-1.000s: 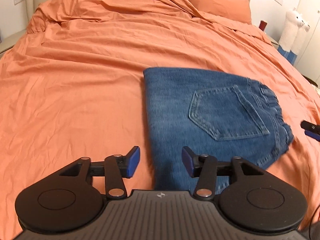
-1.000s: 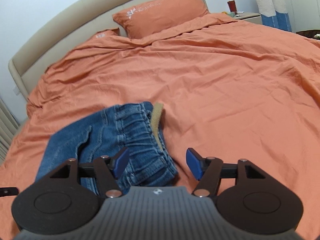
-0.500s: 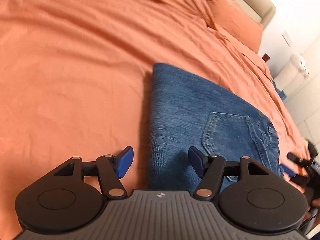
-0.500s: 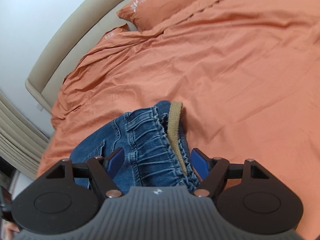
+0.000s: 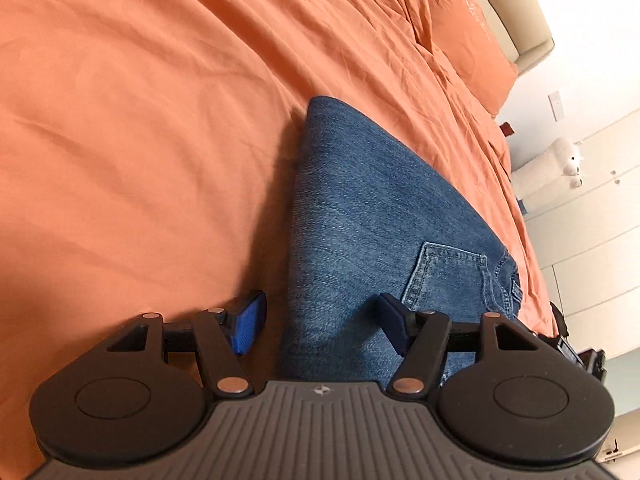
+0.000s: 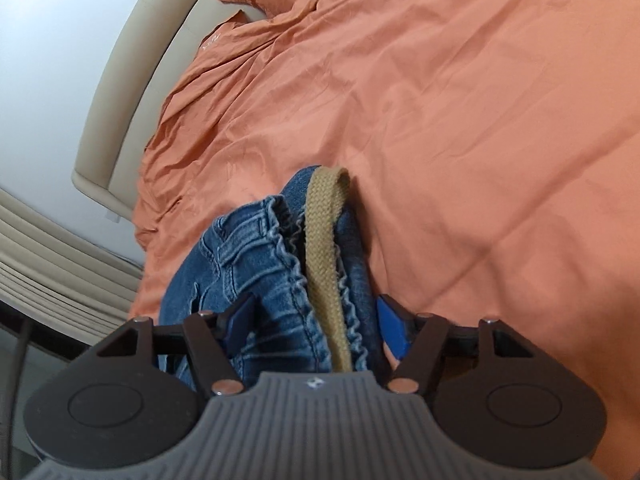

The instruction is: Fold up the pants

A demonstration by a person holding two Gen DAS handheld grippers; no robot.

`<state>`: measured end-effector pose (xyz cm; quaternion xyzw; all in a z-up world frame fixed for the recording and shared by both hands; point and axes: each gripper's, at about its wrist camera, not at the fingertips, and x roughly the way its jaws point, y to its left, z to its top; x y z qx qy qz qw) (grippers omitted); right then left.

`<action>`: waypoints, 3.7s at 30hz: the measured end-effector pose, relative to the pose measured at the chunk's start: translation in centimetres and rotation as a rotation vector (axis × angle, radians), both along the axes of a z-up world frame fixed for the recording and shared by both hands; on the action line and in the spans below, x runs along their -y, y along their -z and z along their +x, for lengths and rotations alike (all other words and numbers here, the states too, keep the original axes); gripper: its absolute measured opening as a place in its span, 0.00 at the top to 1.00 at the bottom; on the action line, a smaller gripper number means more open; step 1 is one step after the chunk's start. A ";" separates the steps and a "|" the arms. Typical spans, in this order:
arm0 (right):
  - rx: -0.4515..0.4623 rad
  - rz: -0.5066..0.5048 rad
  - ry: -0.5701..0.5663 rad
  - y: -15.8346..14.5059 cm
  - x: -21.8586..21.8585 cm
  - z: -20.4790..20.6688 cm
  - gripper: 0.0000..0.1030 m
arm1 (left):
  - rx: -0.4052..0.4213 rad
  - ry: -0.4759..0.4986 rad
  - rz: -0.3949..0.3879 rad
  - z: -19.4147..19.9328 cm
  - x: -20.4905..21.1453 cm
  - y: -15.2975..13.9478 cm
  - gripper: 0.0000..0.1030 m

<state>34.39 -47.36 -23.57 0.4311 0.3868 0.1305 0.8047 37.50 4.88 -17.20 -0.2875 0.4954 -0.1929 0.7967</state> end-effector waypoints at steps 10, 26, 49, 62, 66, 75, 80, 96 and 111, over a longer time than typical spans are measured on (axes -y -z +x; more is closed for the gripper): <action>0.074 -0.069 -0.038 -1.6 -1.1 0.2 0.71 | 0.064 0.002 0.097 -1.1 2.3 -1.3 0.81; 0.273 -0.243 -0.001 -11.4 -5.8 -6.7 0.80 | 0.234 -0.009 0.216 -6.2 2.7 -8.7 0.91; 0.242 -0.096 -0.256 -17.3 -27.7 -6.6 0.80 | 0.230 -0.151 0.377 -12.2 -16.6 -17.8 0.91; 0.116 -0.112 -0.356 -9.9 -36.1 0.0 0.81 | 0.131 -0.212 0.364 -8.4 -25.0 -10.2 0.91; 0.061 -0.129 -0.344 -6.6 -35.7 1.4 0.81 | 0.093 -0.225 0.363 -7.2 -26.3 -7.2 0.91; 0.018 -0.179 -0.351 -2.9 -36.0 2.7 0.80 | 0.034 -0.202 0.397 -6.5 -26.7 -4.1 0.73; 0.014 -0.241 -0.344 -4.2 -36.4 2.2 0.74 | 0.023 -0.183 0.499 -7.8 -26.8 -5.9 0.65; 0.284 -0.570 -0.333 -12.5 -36.5 -8.5 0.74 | 0.168 -0.223 0.645 -18.2 -23.9 -12.8 0.73; 0.312 -0.743 -0.461 -6.7 -41.6 -10.2 0.71 | 0.149 -0.093 0.805 -19.4 -20.2 -5.4 0.74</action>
